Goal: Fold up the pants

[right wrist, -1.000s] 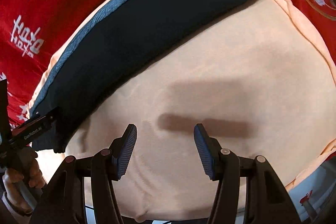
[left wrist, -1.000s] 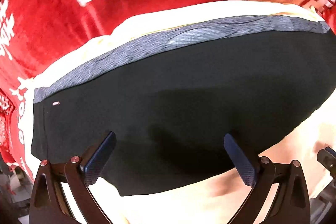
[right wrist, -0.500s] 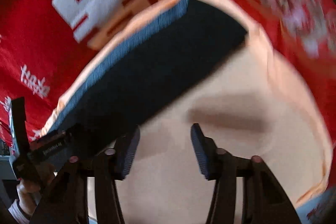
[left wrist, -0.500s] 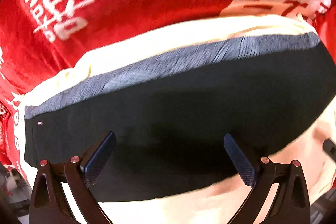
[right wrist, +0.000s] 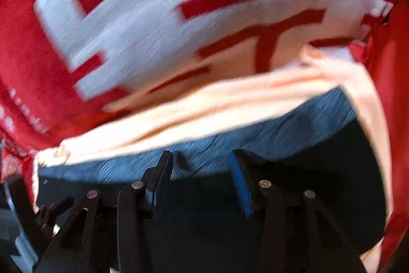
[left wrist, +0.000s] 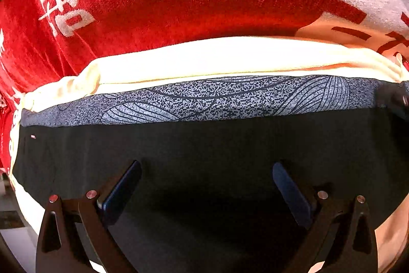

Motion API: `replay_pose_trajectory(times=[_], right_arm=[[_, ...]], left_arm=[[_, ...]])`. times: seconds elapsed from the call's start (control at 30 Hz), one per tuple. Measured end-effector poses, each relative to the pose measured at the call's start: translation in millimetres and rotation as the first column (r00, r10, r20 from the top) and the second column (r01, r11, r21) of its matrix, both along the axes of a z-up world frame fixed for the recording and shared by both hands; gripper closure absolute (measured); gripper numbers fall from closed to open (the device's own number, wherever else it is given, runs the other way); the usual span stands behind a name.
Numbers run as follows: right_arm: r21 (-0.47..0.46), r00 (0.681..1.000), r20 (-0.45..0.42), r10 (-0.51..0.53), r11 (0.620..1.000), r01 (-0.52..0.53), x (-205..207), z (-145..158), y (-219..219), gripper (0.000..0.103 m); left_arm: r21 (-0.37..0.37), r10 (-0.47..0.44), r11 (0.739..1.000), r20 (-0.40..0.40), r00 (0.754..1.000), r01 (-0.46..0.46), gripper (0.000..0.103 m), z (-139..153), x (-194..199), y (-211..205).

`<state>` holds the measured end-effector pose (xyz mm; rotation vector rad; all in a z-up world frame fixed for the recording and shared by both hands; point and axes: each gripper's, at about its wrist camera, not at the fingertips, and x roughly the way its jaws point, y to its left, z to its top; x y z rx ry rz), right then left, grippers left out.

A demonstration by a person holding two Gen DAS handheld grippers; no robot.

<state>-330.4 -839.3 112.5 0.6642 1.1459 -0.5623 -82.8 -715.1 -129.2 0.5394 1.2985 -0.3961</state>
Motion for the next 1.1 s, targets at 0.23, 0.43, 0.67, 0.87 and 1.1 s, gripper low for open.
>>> replay_pose_trajectory(times=[0.23,0.43,0.67,0.87,1.1], right_arm=[[-0.072,0.983,-0.049,-0.178,0.982,0.175,-29.5,21.5,-44.1,0.053],[0.017,0.996,-0.012,-0.089,0.996,0.089,-54.6,34.9,9.1,0.053],[0.010,0.993,-0.031,-0.112,0.994,0.112,-104.3,26.7,22.5,0.053],[0.056,0.982,-0.011,-0.189,0.980,0.189,-137.1,47.4,6.8,0.051],[0.205,0.969,0.048,-0.241,0.952,0.227,-161.6,50.2,22.6,0.046]], left_arm=[[-0.007,0.016,1.000,-0.007,1.000,-0.016,0.000,0.6,0.9,-6.3],[0.021,0.027,0.999,-0.023,0.999,-0.026,0.000,4.5,1.5,-9.5],[0.045,0.079,0.996,0.085,0.993,-0.083,0.000,17.3,41.1,-21.8],[0.057,0.158,0.986,0.020,0.987,-0.159,0.000,10.1,51.1,-19.4],[0.076,0.024,0.997,0.007,1.000,-0.024,0.000,36.3,0.3,-30.1]])
